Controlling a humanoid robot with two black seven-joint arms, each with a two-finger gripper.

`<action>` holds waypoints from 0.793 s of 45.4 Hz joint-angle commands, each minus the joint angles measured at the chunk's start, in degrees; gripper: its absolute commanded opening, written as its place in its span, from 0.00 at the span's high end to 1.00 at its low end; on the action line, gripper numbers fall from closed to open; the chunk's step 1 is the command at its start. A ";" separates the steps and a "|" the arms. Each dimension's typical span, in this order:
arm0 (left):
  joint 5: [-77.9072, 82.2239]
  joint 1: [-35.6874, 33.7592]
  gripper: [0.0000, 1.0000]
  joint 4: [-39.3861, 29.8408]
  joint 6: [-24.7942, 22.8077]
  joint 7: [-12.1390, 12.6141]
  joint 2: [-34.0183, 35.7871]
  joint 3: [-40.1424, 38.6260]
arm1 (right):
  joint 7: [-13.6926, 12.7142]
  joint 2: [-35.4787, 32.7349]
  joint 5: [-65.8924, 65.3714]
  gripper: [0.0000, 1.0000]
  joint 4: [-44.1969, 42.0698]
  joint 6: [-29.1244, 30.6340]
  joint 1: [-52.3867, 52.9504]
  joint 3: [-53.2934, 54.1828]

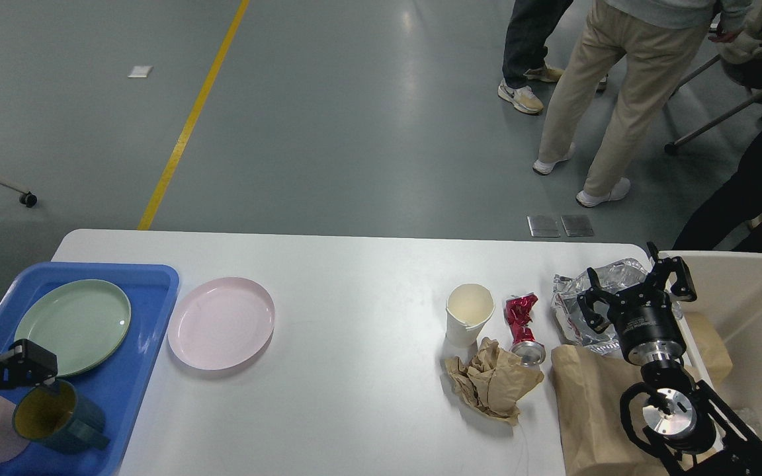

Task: Tidy desktop
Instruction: 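Release the teal mug and lift the left gripper away, then lower the left gripper to the pink plate rim and grasp it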

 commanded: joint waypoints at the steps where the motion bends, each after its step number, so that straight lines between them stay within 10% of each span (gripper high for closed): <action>1: -2.56 -13.91 0.08 -7.48 -0.08 -0.08 -7.40 6.62 | 0.00 0.00 0.00 0.00 0.00 0.01 0.00 0.00; 15: -18.82 -36.94 0.08 -18.73 -2.18 -0.16 -27.10 6.46 | 0.00 0.00 0.00 0.00 0.00 -0.08 0.00 0.00; 24: -24.80 -48.02 0.08 -19.00 -14.04 -0.43 -32.20 3.91 | 0.00 0.00 0.00 0.00 0.00 0.01 0.00 0.00; 36: -28.85 -44.52 0.08 -18.92 -13.00 -0.43 -32.82 3.46 | 0.00 0.00 0.00 0.00 0.00 0.01 0.00 0.00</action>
